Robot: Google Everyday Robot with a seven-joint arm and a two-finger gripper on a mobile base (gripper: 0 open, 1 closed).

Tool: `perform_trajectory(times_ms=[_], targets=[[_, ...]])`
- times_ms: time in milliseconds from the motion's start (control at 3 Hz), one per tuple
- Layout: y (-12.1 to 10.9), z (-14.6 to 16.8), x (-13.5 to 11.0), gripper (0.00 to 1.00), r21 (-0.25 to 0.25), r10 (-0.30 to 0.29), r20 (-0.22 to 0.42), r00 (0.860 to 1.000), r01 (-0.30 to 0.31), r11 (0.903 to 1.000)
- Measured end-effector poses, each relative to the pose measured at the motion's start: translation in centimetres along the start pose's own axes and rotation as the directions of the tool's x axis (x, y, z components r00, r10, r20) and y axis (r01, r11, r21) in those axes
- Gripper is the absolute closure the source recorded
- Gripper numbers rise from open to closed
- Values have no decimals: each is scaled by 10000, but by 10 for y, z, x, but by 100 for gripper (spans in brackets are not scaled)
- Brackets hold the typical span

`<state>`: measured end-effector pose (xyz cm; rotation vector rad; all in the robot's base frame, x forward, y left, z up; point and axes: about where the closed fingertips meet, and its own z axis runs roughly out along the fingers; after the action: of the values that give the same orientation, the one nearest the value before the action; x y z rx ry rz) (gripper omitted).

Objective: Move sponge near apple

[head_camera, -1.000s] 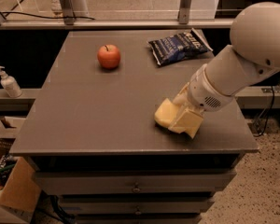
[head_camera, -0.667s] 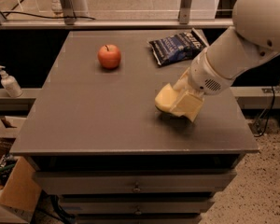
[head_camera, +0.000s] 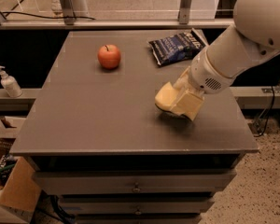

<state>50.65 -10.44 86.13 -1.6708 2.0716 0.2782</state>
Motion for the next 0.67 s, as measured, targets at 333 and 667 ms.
perform_trajectory(times_ms=[333,667], targets=[[-16,-1,-17,100,495,-2,288,9996,-13,9988],[-50,5,-38,100,803,128,518,9986,-170,9966]])
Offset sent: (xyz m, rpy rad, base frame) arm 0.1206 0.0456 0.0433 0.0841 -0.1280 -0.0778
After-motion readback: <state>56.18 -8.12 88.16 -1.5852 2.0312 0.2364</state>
